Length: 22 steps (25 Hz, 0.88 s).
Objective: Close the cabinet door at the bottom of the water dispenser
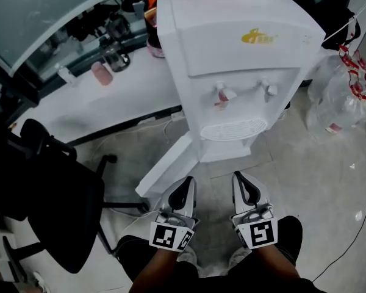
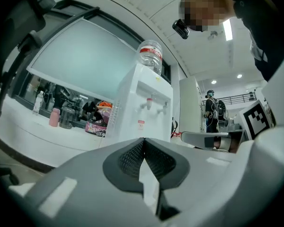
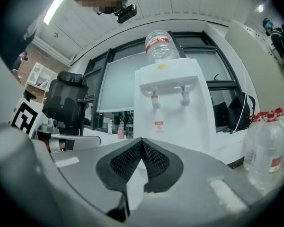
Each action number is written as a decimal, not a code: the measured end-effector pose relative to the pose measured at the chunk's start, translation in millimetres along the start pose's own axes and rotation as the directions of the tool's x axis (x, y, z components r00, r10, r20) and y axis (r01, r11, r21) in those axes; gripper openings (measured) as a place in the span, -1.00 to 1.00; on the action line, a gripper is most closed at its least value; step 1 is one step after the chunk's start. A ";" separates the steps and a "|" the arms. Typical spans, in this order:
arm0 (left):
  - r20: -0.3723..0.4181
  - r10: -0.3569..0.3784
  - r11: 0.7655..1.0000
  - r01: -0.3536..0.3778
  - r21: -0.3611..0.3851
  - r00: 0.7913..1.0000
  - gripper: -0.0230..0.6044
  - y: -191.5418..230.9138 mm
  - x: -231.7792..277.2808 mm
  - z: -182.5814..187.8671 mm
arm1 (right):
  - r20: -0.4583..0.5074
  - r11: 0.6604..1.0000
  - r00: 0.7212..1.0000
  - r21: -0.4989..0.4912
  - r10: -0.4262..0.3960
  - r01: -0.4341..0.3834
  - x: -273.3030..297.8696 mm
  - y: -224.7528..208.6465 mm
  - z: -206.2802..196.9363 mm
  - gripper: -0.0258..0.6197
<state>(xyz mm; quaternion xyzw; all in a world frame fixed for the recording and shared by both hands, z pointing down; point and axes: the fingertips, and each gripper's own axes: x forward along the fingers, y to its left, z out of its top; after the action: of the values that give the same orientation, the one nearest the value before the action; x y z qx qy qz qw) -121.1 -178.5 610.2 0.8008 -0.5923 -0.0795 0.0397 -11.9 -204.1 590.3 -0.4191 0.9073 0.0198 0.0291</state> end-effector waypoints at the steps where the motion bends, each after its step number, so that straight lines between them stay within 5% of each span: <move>1: 0.006 -0.004 1.000 0.004 0.002 1.000 -0.87 0.3 -1.8 -8.2 | 0.004 1.000 1.000 0.000 0.011 -0.011 -1.0 3.8 -9.9 -0.91; 5: 0.010 0.006 1.000 -0.006 0.010 1.000 -0.87 3.4 -9.9 -28.3 | -0.028 1.000 0.999 0.000 0.022 -0.022 -4.9 11.2 -41.7 -0.91; 22: -0.008 0.190 0.979 -0.189 0.070 0.982 -0.85 54.5 -62.0 -34.5 | -0.088 0.991 0.987 0.019 0.137 -0.136 -2.9 43.4 -66.7 -0.91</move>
<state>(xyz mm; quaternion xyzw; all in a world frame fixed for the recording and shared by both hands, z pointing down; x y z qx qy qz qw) -184.2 -136.4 657.8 0.7422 -0.6679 -0.0489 0.0238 -45.5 -177.8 657.5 -0.3564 0.9343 -0.0029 -0.0101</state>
